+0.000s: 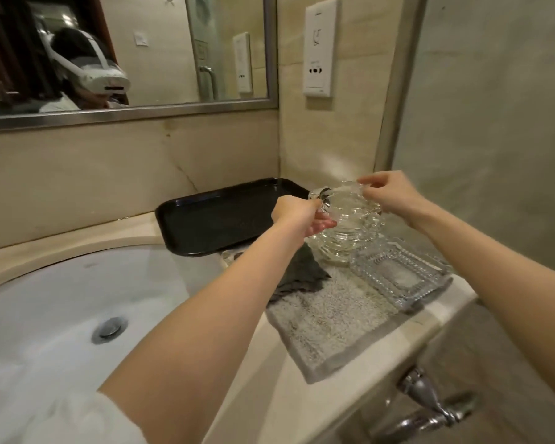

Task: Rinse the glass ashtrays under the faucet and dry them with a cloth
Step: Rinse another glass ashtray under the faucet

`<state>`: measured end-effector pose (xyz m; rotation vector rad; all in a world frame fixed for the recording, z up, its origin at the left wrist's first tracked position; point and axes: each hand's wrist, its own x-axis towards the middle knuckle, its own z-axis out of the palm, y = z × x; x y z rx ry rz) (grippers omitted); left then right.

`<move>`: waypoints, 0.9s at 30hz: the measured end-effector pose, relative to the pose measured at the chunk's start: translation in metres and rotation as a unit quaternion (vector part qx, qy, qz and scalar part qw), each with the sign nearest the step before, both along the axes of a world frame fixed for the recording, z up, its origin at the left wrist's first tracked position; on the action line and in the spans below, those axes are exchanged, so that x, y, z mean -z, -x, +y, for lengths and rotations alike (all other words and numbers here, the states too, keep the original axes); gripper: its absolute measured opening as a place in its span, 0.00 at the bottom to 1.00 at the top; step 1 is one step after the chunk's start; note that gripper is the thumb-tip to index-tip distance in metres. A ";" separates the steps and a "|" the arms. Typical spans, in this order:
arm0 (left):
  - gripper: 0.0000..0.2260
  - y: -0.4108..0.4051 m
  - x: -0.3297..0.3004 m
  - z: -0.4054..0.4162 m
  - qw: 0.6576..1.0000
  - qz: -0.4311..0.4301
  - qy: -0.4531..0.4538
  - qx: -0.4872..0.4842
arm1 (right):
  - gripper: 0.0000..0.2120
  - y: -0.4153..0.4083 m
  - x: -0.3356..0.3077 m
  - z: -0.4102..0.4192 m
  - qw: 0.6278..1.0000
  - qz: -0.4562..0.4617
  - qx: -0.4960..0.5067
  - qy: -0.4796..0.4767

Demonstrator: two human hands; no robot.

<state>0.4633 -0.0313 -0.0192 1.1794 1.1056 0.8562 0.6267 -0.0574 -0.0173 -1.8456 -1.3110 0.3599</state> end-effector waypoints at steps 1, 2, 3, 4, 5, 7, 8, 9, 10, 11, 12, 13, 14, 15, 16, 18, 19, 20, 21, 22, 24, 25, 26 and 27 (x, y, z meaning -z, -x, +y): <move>0.10 -0.002 0.003 0.000 1.000 0.012 -0.002 -0.003 | 0.18 -0.002 0.002 0.001 1.000 -0.002 -0.003 0.010; 0.12 -0.003 0.006 0.000 1.000 0.023 -0.005 -0.009 | 0.17 -0.002 0.005 0.002 1.000 -0.006 -0.004 0.021; 0.13 -0.004 0.009 0.001 0.999 0.033 -0.011 -0.016 | 0.17 -0.003 0.007 0.002 0.999 -0.008 -0.001 0.031; 0.13 -0.005 0.011 0.002 0.999 0.040 -0.018 -0.022 | 0.17 -0.003 0.010 0.002 0.999 -0.009 0.002 0.035; 0.13 -0.005 0.011 0.003 0.999 0.042 -0.024 -0.025 | 0.17 -0.002 0.011 0.002 0.999 -0.008 0.003 0.034; 0.11 -0.005 0.012 0.004 0.998 0.039 -0.033 -0.030 | 0.17 -0.001 0.012 0.002 1.000 -0.009 -0.001 0.029; 0.11 -0.004 0.012 0.003 0.998 0.040 -0.037 -0.030 | 0.17 -0.001 0.012 0.002 0.999 -0.013 -0.005 0.030; 0.10 -0.003 0.013 0.003 0.998 0.043 -0.042 -0.029 | 0.17 -0.001 0.010 0.001 0.999 -0.019 -0.008 0.035; 0.10 -0.001 0.014 0.003 0.997 0.048 -0.048 -0.029 | 0.17 -0.001 0.009 0.000 0.999 -0.027 -0.009 0.043; 0.10 0.001 0.016 0.002 0.997 0.054 -0.056 -0.030 | 0.16 0.000 0.007 -0.001 0.998 -0.036 -0.008 0.048; 0.09 0.003 0.017 0.003 0.995 0.063 -0.066 -0.033 | 0.16 0.002 0.004 -0.001 0.998 -0.046 -0.004 0.047; 0.08 0.006 0.017 0.004 0.993 0.074 -0.080 -0.038 | 0.16 0.006 0.001 -0.001 0.998 -0.060 0.002 0.037; 0.07 0.010 0.017 0.006 0.991 0.085 -0.098 -0.045 | 0.15 0.012 -0.002 -0.001 0.997 -0.079 0.006 0.016; 0.06 0.015 0.015 0.007 0.987 0.093 -0.118 -0.051 | 0.14 0.020 -0.006 -0.001 0.995 -0.100 0.007 -0.008; 0.07 0.021 0.012 0.008 0.984 0.101 -0.136 -0.058 | 0.14 0.031 -0.009 0.001 0.993 -0.117 0.003 -0.030; 0.07 0.040 0.007 0.008 0.976 0.120 -0.169 -0.072 | 0.13 0.059 -0.013 0.005 0.988 -0.141 -0.022 -0.062; 0.06 0.051 0.004 0.008 0.970 0.131 -0.188 -0.080 | 0.12 0.075 -0.015 0.008 0.985 -0.152 -0.040 -0.075; 0.06 0.065 0.002 0.008 0.964 0.144 -0.206 -0.088 | 0.12 0.093 -0.015 0.012 0.981 -0.162 -0.061 -0.084; 0.07 0.081 0.000 0.007 0.957 0.158 -0.222 -0.097 | 0.12 0.112 -0.015 0.015 0.978 -0.170 -0.084 -0.090; 0.07 0.097 -0.001 0.006 0.950 0.172 -0.236 -0.107 | 0.12 0.132 -0.016 0.017 0.975 -0.172 -0.108 -0.093; 0.08 0.135 -0.002 0.003 0.935 0.202 -0.260 -0.130 | 0.12 0.175 -0.014 0.021 0.970 -0.153 -0.164 -0.096; 0.09 0.155 -0.003 0.002 0.929 0.215 -0.266 -0.142 | 0.12 0.197 -0.013 0.023 0.967 -0.136 -0.192 -0.095; 0.09 0.176 -0.003 -0.001 0.923 0.227 -0.268 -0.155 | 0.11 0.219 -0.012 0.024 0.964 -0.119 -0.218 -0.092; 0.10 0.198 -0.003 -0.004 0.918 0.239 -0.268 -0.168 | 0.11 0.241 -0.010 0.025 0.960 -0.103 -0.243 -0.092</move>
